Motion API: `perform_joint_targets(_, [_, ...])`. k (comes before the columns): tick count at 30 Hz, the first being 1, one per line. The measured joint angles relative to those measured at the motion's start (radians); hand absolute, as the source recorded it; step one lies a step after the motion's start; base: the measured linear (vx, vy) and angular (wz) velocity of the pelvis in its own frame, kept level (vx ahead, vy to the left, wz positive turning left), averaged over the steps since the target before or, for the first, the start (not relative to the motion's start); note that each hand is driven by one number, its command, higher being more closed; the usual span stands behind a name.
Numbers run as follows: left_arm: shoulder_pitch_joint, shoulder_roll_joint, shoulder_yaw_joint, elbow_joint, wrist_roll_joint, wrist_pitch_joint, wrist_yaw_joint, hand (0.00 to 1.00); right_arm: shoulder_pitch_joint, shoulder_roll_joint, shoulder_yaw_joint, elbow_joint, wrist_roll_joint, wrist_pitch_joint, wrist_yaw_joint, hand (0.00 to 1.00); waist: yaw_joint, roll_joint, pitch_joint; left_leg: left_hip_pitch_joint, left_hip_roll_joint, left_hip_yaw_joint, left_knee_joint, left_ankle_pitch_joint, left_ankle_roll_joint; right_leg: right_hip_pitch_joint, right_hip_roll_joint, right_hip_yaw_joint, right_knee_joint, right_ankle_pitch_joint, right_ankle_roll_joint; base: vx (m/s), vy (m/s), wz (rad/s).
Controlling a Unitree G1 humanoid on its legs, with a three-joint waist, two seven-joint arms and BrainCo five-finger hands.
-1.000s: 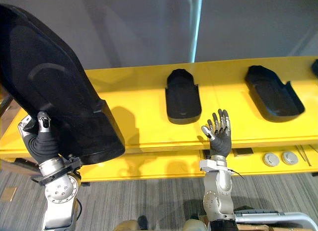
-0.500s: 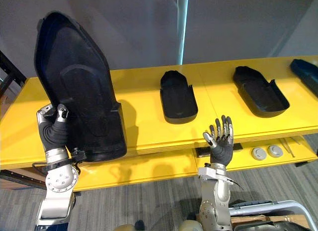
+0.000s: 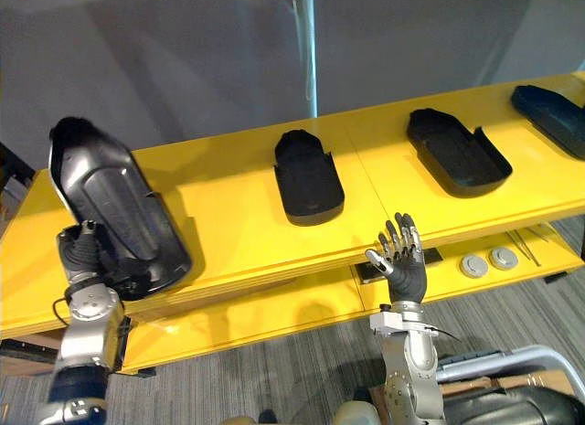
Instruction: Walk over and take plastic housings, then place them on the shelf
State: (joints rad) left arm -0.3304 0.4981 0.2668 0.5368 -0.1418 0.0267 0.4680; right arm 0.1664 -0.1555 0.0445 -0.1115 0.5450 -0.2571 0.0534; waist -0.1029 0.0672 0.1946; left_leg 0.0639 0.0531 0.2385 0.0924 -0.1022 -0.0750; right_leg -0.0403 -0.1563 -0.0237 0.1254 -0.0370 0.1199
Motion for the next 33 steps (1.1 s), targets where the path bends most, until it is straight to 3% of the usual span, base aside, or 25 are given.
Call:
perform_joint_targets(3, [-0.096,0.081,-0.005,0.08,-0.019,0.017,-0.019,1.0,0.005,-0.022,0.037,-0.007,0.0,0.002,0.015,0.0,-0.021,0.002,0.005,-0.015,-0.003,0.017,0.001,0.005,0.004,-0.033,0.0,0.02,0.021,0.009,0.008,0.01,0.013,-0.13])
perform_joint_targets(10, [-0.244,0.199,-0.086,0.185,-0.036,0.08,-0.17,1.0,0.006,-0.061,0.131,-0.041,0.0,0.031,0.035,0.0,-0.05,0.043,0.033,-0.014,-0.003,0.019,0.005,0.006,0.006,-0.033,0.0,0.027,0.024,0.007,0.005,0.01,0.001,-0.02])
perform_joint_targets(12, [-0.266,0.205,-0.095,0.199,-0.025,0.1,-0.212,1.0,0.006,-0.075,0.142,-0.041,0.0,0.041,0.036,0.0,-0.054,0.054,0.041,-0.014,-0.003,0.02,0.006,0.006,0.006,-0.038,0.0,0.029,0.031,0.005,0.002,-0.02,-0.003,-0.02])
perform_joint_targets(15, [-0.301,0.23,-0.135,0.228,-0.008,0.175,-0.264,1.0,0.001,-0.079,0.146,-0.041,0.002,0.057,0.039,0.0,-0.066,0.056,0.075,-0.017,-0.002,0.025,0.017,0.007,0.007,-0.059,0.001,0.045,0.067,-0.008,-0.004,-0.07,-0.013,-0.09])
perform_joint_targets(21, [-0.314,0.243,-0.16,0.297,-0.006,0.273,-0.31,1.0,-0.002,-0.099,0.159,-0.041,0.029,0.079,0.04,0.0,-0.078,0.058,0.1,-0.034,-0.004,0.049,0.02,0.009,0.007,-0.112,0.0,0.078,0.113,-0.013,-0.003,-0.05,-0.004,-0.12])
perform_joint_targets(27, [-0.315,0.244,-0.162,0.326,-0.006,0.314,-0.326,1.0,-0.008,-0.113,0.194,-0.068,0.03,0.08,0.039,0.0,-0.076,0.07,0.128,-0.052,-0.006,0.051,0.02,0.016,0.005,-0.151,-0.001,0.085,0.153,-0.024,-0.005,0.0,-0.003,0.01])
perform_joint_targets(33, [-0.31,0.245,-0.154,0.35,-0.006,0.312,-0.365,1.0,-0.013,-0.121,0.207,-0.076,0.03,0.082,0.039,0.0,-0.074,0.078,0.132,-0.049,-0.005,0.069,0.021,0.017,0.004,-0.17,0.001,0.099,0.185,-0.037,-0.006,0.0,-0.011,-0.06])
